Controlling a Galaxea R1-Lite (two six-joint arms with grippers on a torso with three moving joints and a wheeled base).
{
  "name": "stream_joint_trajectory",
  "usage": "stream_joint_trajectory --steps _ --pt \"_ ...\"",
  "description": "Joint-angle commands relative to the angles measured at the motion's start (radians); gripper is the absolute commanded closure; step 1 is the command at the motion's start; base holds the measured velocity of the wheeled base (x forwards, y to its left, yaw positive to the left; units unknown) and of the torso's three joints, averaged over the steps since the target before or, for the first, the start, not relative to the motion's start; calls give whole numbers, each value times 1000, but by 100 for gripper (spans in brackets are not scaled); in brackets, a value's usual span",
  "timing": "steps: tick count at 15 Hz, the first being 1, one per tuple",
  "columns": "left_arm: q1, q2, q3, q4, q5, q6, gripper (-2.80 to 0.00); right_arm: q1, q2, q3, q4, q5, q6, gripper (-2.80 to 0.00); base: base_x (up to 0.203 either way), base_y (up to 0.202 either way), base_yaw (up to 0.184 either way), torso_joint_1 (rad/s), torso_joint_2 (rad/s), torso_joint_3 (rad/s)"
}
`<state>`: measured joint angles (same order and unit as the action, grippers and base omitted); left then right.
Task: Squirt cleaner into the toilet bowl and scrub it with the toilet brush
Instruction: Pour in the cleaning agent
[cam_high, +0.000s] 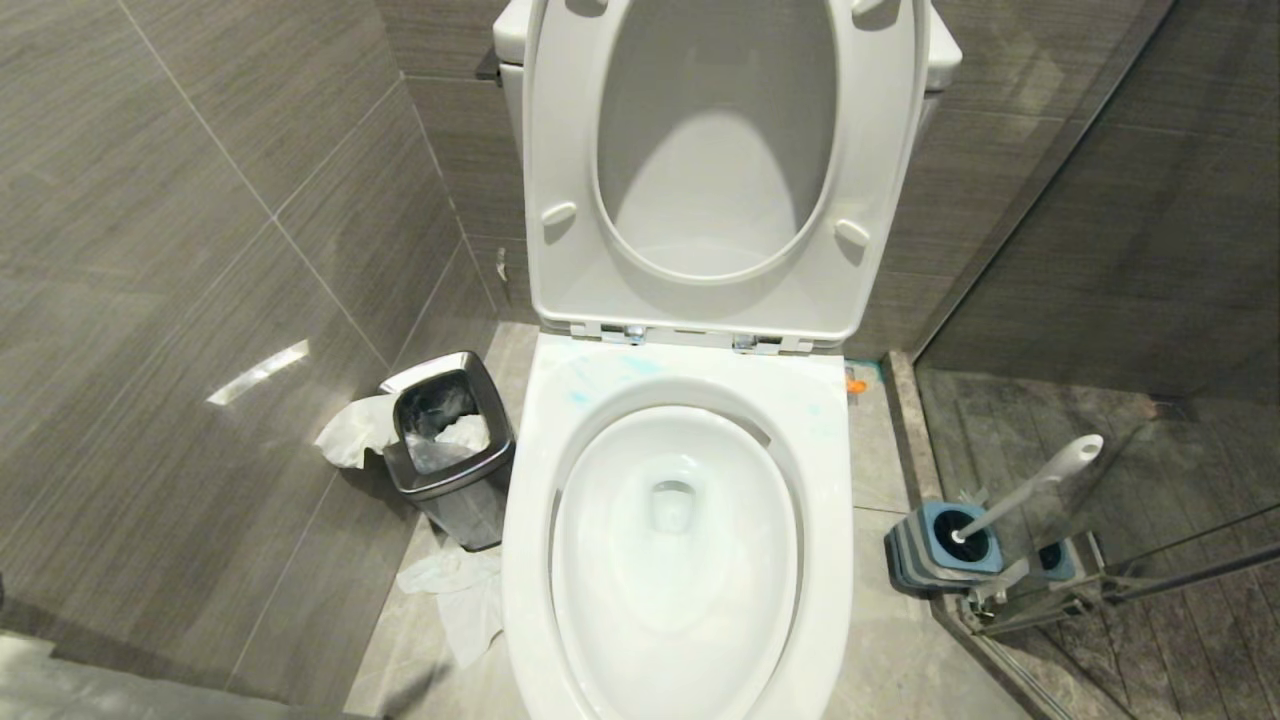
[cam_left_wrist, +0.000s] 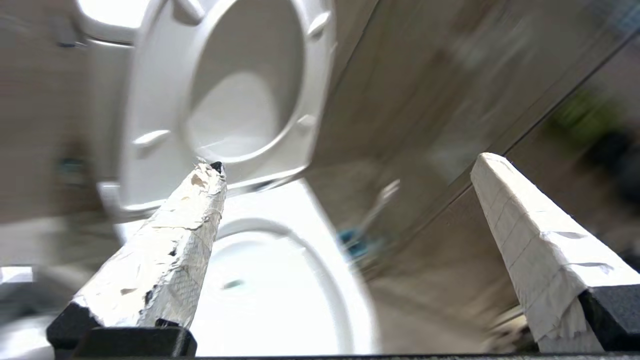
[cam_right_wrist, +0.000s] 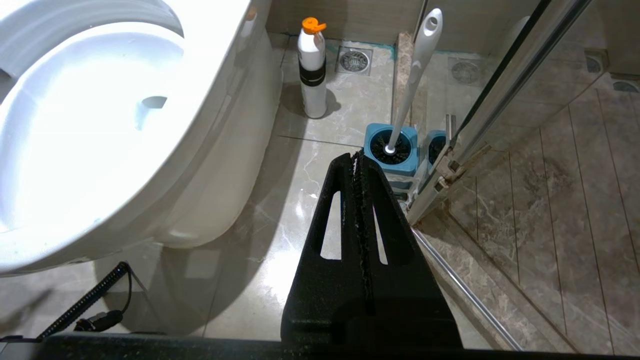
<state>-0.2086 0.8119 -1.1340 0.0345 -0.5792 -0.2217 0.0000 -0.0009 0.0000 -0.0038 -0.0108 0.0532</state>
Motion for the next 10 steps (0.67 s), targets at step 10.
stream_joint_trajectory --steps 10 --pt "33 -61 -53 96 429 391 -280 0 1 0 -1 0 0 0 0 0 0 0 0 0"
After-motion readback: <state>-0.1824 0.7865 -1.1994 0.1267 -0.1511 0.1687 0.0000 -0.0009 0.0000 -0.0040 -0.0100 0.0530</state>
